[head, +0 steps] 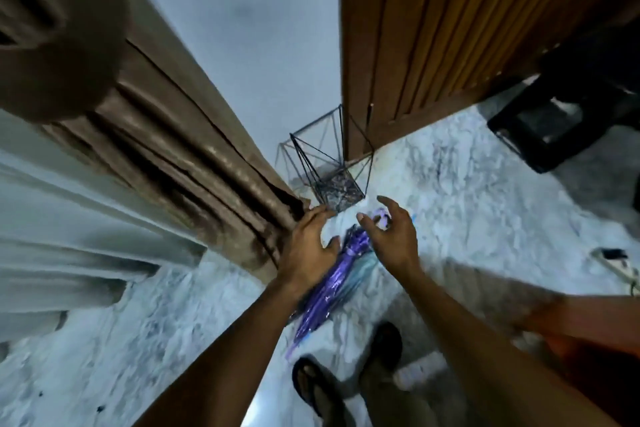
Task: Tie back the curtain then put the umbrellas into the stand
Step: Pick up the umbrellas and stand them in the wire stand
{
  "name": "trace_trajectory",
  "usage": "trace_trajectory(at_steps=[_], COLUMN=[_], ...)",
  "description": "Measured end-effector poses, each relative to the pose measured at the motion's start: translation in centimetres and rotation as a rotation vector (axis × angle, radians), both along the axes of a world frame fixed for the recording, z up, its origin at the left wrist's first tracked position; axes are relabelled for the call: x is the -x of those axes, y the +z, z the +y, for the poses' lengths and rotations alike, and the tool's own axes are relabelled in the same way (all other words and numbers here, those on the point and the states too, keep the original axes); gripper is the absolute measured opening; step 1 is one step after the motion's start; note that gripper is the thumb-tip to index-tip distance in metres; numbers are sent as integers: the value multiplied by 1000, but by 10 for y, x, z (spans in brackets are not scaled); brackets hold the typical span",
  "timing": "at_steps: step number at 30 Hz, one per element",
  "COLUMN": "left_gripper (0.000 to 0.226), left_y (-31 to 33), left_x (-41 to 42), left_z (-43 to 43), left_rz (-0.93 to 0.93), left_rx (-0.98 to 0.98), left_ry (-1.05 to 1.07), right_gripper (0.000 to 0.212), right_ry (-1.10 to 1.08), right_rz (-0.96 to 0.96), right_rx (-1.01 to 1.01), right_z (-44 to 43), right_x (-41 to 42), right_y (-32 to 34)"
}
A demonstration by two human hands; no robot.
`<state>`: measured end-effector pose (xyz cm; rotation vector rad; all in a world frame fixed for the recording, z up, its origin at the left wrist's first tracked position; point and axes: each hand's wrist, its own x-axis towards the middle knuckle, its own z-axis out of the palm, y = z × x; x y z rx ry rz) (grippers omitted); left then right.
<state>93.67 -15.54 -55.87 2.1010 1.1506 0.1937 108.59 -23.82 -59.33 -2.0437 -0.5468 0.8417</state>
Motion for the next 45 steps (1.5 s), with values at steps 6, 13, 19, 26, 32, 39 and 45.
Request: trace_trajectory(at_steps=[6, 13, 19, 26, 32, 39, 45], left_gripper=[36, 41, 89, 27, 26, 38, 36], left_y=[-167, -418, -585, -657, -659, -569, -362], left_x=[-28, -35, -40, -42, -39, -47, -86], left_z=[8, 38, 62, 85, 90, 78, 77], left_rz=[154, 314, 392, 253, 207, 51, -121], left_rx=[260, 502, 724, 916, 1216, 1234, 1124], left_ry=[-28, -55, -50, -185, -156, -209, -334], right_gripper=[66, 86, 105, 21, 62, 36, 42], right_ry=[-121, -323, -524, -577, -494, -462, -381], right_rz=[251, 508, 522, 593, 899, 871, 593], right_rx=[261, 372, 311, 33, -175, -262, -260], right_z=[-27, -12, -17, 6, 8, -14, -14], right_x=[-8, 11, 39, 53, 58, 37, -17], right_y=[-173, -435, -608, -648, -649, -534, -323])
